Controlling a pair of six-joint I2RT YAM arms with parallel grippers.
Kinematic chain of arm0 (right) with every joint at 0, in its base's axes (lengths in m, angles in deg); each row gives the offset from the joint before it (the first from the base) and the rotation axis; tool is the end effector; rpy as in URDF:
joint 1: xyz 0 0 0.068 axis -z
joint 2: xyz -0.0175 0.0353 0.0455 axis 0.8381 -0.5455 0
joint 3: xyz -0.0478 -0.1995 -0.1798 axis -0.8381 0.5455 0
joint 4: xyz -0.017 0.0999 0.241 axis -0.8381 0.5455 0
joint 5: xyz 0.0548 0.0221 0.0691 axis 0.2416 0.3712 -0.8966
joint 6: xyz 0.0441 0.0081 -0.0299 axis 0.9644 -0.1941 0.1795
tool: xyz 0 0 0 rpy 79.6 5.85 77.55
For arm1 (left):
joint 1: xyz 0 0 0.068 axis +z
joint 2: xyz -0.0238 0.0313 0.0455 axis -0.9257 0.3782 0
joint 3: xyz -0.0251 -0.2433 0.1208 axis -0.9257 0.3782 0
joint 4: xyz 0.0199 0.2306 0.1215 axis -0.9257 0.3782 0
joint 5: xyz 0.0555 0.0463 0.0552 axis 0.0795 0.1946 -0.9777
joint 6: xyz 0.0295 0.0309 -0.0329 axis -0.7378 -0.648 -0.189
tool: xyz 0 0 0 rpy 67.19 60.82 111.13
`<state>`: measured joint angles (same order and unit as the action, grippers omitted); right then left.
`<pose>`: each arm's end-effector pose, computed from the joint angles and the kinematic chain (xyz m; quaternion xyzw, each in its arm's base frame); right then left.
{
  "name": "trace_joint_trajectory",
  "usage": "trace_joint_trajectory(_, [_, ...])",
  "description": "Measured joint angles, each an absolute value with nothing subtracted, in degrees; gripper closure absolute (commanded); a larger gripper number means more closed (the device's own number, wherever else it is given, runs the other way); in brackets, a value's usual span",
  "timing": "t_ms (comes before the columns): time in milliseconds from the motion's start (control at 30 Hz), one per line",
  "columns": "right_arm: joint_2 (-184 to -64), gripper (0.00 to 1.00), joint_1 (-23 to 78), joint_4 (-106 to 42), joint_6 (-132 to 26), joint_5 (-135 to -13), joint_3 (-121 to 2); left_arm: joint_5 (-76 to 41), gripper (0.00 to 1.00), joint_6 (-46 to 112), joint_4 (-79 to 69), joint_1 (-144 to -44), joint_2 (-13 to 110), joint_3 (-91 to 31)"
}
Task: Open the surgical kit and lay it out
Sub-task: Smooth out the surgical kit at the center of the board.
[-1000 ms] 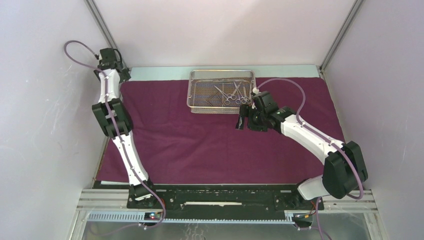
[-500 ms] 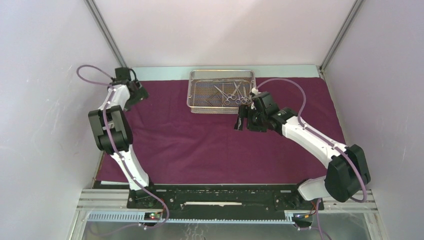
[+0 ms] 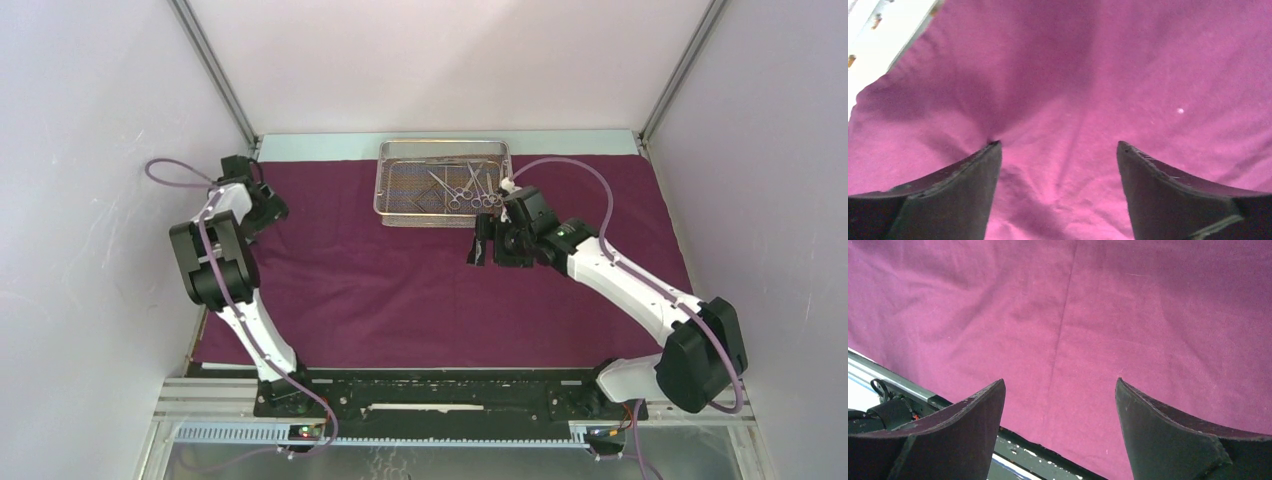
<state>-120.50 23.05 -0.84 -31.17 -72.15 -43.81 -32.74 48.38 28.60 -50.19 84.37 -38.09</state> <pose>0.2352 0.1625 0.2711 -0.0617 0.9352 0.2214 0.2694 0.3875 0.1272 0.1860 -0.3772 0.8939 0.0389 0.2390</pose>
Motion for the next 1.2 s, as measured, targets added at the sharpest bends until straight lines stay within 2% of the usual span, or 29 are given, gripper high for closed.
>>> trace_joint_trajectory(467, [-117.8,0.11,23.5,0.0,-31.5,-71.0,-43.8,-37.7,0.05,46.6,33.9,-44.0,84.4,-38.9])
trace_joint_trajectory(833, [-117.4,0.11,24.1,0.3,-31.6,-71.0,-43.8,-31.2,0.06,46.4,30.6,-48.1,82.8,-41.3])
trace_joint_trajectory(1067, [-117.4,0.11,24.1,0.4,-31.6,-70.4,-43.8,-27.8,0.07,48.2,28.3,-50.2,88.4,-47.3])
trace_joint_trajectory(1167, [-117.4,0.11,24.3,0.4,-31.6,-70.4,-43.8,-27.7,0.17,48.4,28.9,-49.4,91.6,-48.8])
trace_joint_trajectory(1200, [-117.4,0.11,24.4,0.4,-31.6,-70.4,-43.8,-27.6,0.17,48.4,29.4,-48.9,92.5,-49.1])
